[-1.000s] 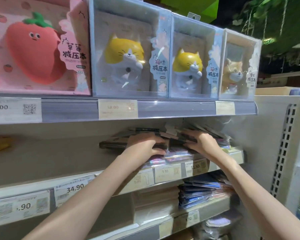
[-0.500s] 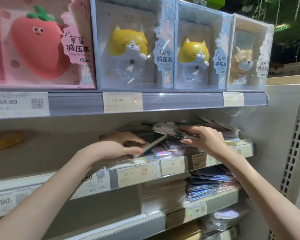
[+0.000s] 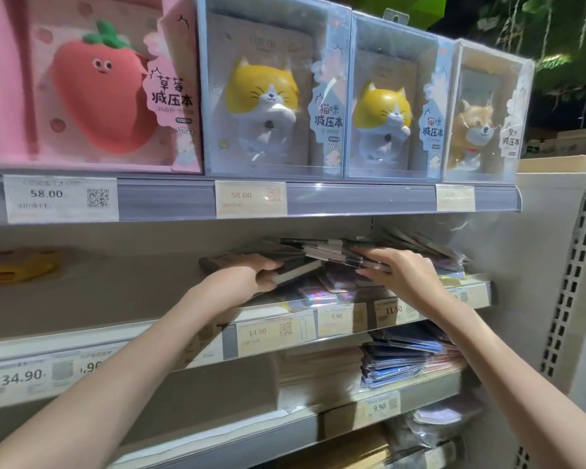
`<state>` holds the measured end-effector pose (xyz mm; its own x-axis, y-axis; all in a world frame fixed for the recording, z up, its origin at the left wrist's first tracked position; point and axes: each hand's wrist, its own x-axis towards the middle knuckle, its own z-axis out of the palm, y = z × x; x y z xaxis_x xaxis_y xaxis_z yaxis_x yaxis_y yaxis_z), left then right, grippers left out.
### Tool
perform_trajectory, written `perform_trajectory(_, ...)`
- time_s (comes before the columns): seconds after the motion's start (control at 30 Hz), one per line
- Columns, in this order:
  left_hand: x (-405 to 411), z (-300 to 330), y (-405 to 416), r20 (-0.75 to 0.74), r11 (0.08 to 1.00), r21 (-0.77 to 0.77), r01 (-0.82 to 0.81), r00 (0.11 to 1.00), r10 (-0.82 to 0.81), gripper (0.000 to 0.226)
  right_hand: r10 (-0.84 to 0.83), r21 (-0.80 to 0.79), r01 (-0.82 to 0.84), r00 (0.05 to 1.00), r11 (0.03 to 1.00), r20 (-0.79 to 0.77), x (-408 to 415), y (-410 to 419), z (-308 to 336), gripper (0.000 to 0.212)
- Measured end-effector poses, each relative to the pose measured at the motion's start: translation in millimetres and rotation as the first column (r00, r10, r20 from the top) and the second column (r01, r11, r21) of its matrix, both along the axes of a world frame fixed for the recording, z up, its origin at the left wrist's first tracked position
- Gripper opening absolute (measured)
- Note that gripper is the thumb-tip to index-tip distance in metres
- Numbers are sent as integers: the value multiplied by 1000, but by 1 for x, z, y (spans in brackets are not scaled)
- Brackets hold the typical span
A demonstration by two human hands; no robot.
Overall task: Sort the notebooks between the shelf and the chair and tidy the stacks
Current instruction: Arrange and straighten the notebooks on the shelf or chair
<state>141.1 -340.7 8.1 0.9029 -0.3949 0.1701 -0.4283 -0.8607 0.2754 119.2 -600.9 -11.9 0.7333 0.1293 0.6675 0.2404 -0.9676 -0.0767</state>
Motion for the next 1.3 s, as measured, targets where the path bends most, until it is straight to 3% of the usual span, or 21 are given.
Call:
perform_trajectory(0.2, -29, 15, 49, 34, 993, -117, 7, 999, -3, 37, 74, -17, -73, 987, 997, 140, -13, 11, 0, 35)
perform_trajectory(0.27, -44, 17, 63, 45, 991, -127, 28, 999, -23, 33, 143, -86, -125, 959, 988, 243, -18, 16, -8, 33)
perform_trajectory(0.37, -65, 0, 74, 52, 992, -118, 52, 998, -46, 34, 167, -150, -124, 931, 981, 326, -24, 23, -23, 35)
perform_trajectory(0.43, -71, -16, 75, 164, 999, -40, 19, 986, -12, 37, 169, -130, -133, 930, 982, 325, -23, 24, -30, 41)
perform_trajectory(0.5, -72, -27, 70, 368, 997, 49, -65, 929, 43, 42, 175, -155, -132, 935, 979, 308, -21, 20, -34, 47)
perform_trajectory(0.57, -70, -33, 64, 584, 992, 82, -95, 811, 30, 46, 174, -181, -127, 945, 975, 276, -20, 18, -35, 58)
perform_trajectory(0.67, -65, -37, 61, 731, 988, 140, -72, 680, -54, 48, 161, -149, -124, 948, 981, 274, -20, 19, -35, 62)
perform_trajectory(1.03, -86, -5, 84, 820, 978, 205, -26, 550, -158, 35, 154, -164, -87, 877, 983, 455, -46, 30, -15, 28)
perform_trajectory(1.3, -150, 34, 108, 902, 987, 162, -6, 407, -146, 39, 178, -133, -127, 833, 983, 524, -91, 50, 4, 31)
